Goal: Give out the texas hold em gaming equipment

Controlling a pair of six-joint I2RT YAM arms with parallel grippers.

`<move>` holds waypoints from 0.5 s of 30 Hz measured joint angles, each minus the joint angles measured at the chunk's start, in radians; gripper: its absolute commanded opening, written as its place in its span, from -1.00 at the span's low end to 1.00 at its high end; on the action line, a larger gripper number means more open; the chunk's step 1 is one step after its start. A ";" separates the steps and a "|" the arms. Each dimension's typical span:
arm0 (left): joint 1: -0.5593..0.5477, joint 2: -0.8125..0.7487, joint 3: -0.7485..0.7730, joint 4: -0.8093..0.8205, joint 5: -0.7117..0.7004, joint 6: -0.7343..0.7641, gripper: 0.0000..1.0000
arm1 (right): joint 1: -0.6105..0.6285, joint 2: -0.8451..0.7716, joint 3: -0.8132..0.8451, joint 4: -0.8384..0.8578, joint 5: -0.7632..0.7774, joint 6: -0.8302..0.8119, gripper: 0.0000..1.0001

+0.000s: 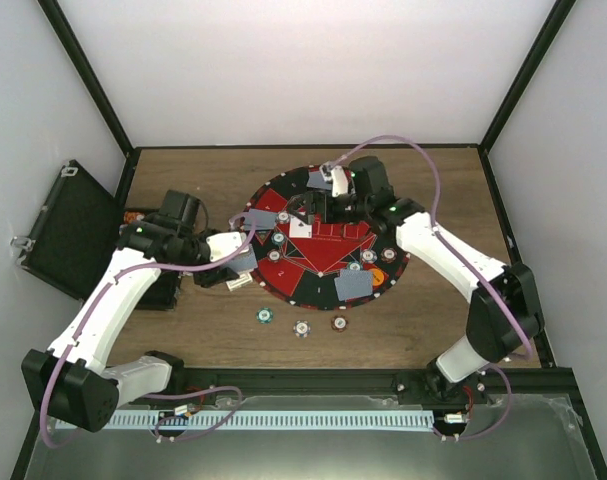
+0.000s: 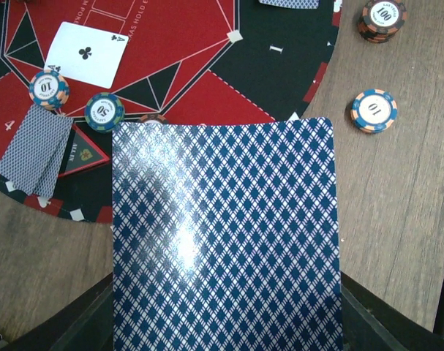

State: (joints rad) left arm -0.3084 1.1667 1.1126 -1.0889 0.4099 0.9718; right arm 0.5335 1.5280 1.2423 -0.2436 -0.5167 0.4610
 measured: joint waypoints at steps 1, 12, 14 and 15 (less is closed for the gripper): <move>0.000 0.001 0.002 0.000 0.002 0.000 -0.90 | 0.007 0.011 -0.005 0.001 -0.033 0.030 0.99; 0.000 0.014 0.012 0.001 0.003 0.000 -0.90 | 0.137 0.068 -0.021 0.113 -0.215 0.256 0.89; 0.000 0.016 0.012 0.001 0.003 0.000 -0.90 | 0.137 0.070 -0.026 0.146 -0.234 0.288 0.88; 0.000 0.016 0.013 0.001 0.004 0.000 -0.91 | 0.137 0.072 -0.029 0.165 -0.245 0.307 0.88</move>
State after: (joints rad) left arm -0.3084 1.1831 1.1252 -1.0878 0.4137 0.9714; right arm 0.6708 1.5997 1.2129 -0.0784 -0.7616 0.7677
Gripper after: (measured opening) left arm 0.624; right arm 0.945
